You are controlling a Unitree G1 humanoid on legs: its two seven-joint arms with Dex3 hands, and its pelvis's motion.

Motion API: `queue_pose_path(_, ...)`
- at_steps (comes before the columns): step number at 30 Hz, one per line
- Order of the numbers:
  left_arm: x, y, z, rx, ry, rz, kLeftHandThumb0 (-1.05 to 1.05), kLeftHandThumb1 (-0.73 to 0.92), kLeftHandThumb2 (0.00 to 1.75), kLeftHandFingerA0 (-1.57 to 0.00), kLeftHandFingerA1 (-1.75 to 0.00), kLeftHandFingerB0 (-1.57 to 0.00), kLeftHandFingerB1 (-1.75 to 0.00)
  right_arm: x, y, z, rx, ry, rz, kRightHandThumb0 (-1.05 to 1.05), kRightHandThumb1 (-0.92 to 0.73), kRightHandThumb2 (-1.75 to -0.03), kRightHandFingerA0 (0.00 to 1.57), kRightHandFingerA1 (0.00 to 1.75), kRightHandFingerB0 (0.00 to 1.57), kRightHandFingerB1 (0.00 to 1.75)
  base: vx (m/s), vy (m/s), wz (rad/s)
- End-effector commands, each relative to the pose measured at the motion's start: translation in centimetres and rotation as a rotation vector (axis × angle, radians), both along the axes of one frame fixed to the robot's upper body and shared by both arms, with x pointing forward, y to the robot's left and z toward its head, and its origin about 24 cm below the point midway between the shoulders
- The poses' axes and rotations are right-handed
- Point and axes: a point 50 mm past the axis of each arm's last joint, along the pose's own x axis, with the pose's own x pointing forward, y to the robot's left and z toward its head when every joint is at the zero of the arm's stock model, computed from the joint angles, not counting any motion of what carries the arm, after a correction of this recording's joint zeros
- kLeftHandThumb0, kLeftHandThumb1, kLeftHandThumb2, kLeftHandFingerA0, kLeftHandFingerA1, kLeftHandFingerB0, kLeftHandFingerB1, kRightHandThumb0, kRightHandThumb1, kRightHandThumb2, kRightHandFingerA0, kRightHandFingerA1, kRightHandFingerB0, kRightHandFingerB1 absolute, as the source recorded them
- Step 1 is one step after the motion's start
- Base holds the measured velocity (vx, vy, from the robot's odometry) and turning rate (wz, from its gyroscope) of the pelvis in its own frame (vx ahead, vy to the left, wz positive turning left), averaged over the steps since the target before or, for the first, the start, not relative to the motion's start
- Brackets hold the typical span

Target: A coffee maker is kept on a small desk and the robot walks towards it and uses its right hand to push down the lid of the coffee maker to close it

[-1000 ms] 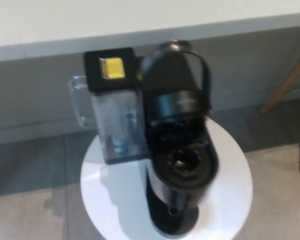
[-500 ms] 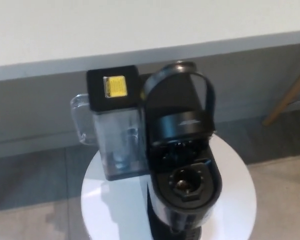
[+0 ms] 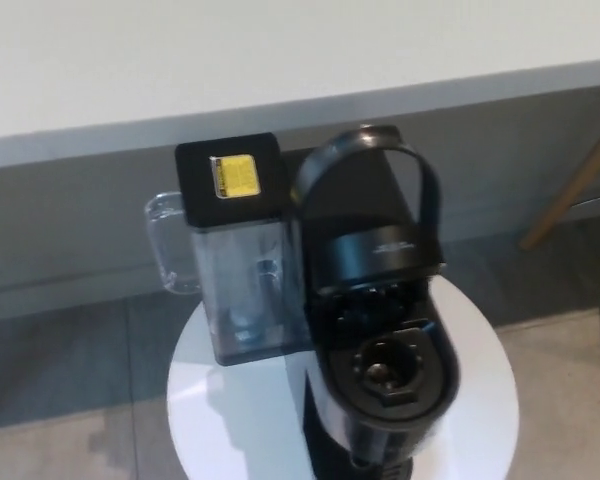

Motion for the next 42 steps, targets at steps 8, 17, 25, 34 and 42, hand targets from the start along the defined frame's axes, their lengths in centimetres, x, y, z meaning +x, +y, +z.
queue_pose_path(8, 0.3, 0.4, 0.1, 0.013, -0.022, -0.001, -0.76, 0.46, 0.73, -0.05, -0.56, -0.08, -0.51, 0.7, -0.9, 0.5, -0.017, -0.017, -0.01, -0.78, -0.45, -0.86, 0.09, 0.18, 0.02, 0.28, 0.02, 0.009, 0.03)
queue_pose_path(17, 0.4, 0.4, 0.1, 0.008, -0.021, 0.006, -0.75, 0.44, 0.76, -0.03, -0.52, -0.06, -0.47, 0.6, -0.8, 0.5, -0.03, -0.014, 0.002, -0.73, -0.43, -0.87, 0.04, 0.26, 0.0, 0.29, 0.0, -0.027, 0.02)
queue_pose_path(25, 0.2, 0.6, 0.3, 0.019, -0.06, 0.089, -0.73, 0.39, 0.78, 0.0, -0.47, -0.03, -0.44, 6.9, -3.8, 3.8, -0.07, -0.319, -0.037, -0.86, -0.57, -0.95, 0.1, 0.33, 0.0, 0.21, 0.0, 0.0, 0.0)
queue_pose_path(34, 0.9, 1.4, 0.6, 0.103, -0.133, 0.182, -0.71, 0.44, 0.87, -0.01, -0.52, -0.09, -0.49, 17.3, -6.1, 12.2, -0.151, -0.666, 0.161, -0.92, -0.69, -1.07, 0.12, 0.27, 0.0, 0.22, 0.0, -0.001, 0.01)
queue_pose_path(42, 1.4, 1.6, 0.6, 0.112, -0.15, 0.176, -0.71, 0.44, 0.87, -0.01, -0.52, -0.09, -0.49, 20.5, -5.3, 15.7, -0.172, -0.753, 0.281, -0.92, -0.69, -1.07, 0.12, 0.27, 0.0, 0.22, 0.0, -0.002, -0.01)
